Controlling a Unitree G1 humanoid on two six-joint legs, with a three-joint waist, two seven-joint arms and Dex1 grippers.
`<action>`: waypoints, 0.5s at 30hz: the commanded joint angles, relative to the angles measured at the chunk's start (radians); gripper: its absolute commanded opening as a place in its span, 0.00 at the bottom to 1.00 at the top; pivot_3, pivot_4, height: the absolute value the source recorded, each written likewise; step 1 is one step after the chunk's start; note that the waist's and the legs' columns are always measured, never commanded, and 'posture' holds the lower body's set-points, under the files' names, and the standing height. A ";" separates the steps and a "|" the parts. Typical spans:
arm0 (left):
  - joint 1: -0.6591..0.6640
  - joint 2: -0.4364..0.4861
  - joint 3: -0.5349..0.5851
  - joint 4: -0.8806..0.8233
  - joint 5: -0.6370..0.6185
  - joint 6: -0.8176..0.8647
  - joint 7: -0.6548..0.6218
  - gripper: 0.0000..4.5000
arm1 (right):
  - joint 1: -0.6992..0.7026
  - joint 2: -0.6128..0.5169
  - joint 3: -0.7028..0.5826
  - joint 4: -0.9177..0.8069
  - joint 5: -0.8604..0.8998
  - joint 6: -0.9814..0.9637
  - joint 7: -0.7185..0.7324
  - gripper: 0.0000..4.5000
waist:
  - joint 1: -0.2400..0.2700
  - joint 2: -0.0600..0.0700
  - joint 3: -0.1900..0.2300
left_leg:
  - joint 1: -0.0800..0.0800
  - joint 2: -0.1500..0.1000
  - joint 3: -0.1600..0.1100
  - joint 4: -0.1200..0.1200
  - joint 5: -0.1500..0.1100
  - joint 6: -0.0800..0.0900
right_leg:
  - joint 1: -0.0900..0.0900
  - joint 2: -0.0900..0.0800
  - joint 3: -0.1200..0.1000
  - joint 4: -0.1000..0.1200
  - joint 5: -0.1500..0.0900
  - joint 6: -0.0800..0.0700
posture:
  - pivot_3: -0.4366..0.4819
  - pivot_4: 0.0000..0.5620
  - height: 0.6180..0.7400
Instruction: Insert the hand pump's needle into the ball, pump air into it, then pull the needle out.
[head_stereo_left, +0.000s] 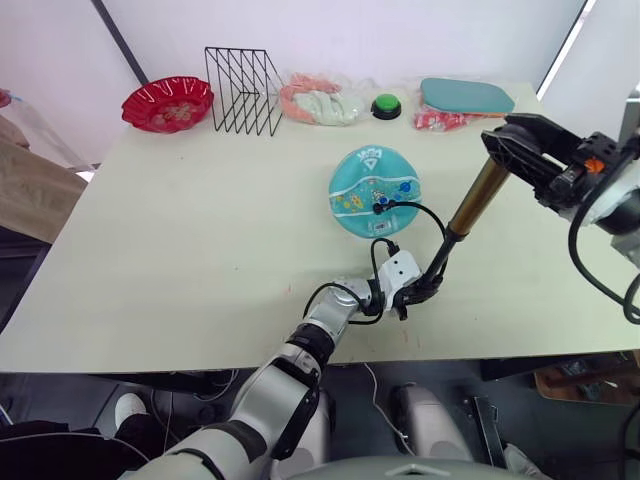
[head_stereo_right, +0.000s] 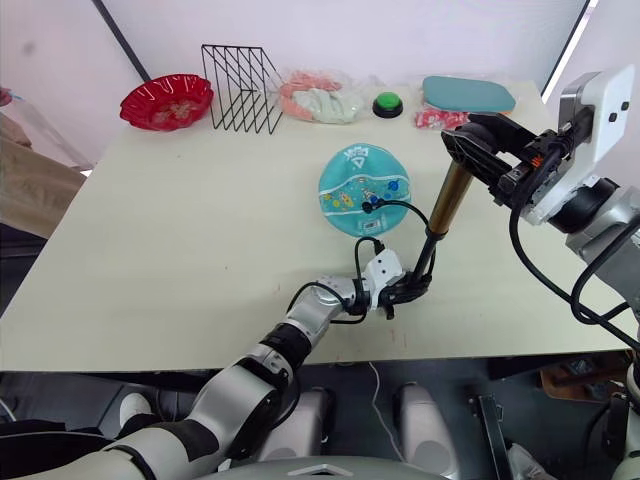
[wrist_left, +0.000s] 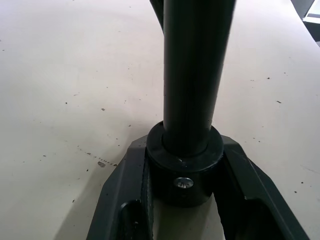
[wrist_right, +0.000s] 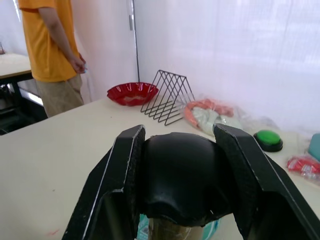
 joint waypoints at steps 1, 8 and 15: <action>0.045 0.020 -0.007 0.056 0.029 0.031 0.006 0.24 | 0.067 0.024 0.026 0.015 -0.102 -0.084 0.055 0.37 | 0.000 -0.002 -0.003 | 0.000 0.000 0.000 0.000 0.000 0.000 | 0.000 0.000 0.000 0.000 0.000 0.000 | 0.48 0.27 1.00; 0.051 0.017 -0.002 0.043 0.027 0.036 0.006 0.24 | 0.208 0.101 0.222 0.097 -0.301 -0.208 0.161 0.37 | -0.008 -0.012 -0.027 | 0.011 0.002 0.002 -0.003 -0.001 0.000 | 0.007 0.002 0.001 -0.001 -0.001 0.001 | 0.48 0.27 1.00; 0.052 0.025 0.005 0.029 0.029 0.039 0.006 0.24 | 0.234 0.164 0.425 0.260 -0.494 -0.279 0.243 0.37 | -0.008 -0.015 -0.043 | 0.020 0.009 0.006 -0.013 -0.001 0.000 | 0.016 0.006 0.002 -0.009 -0.004 -0.004 | 0.48 0.27 1.00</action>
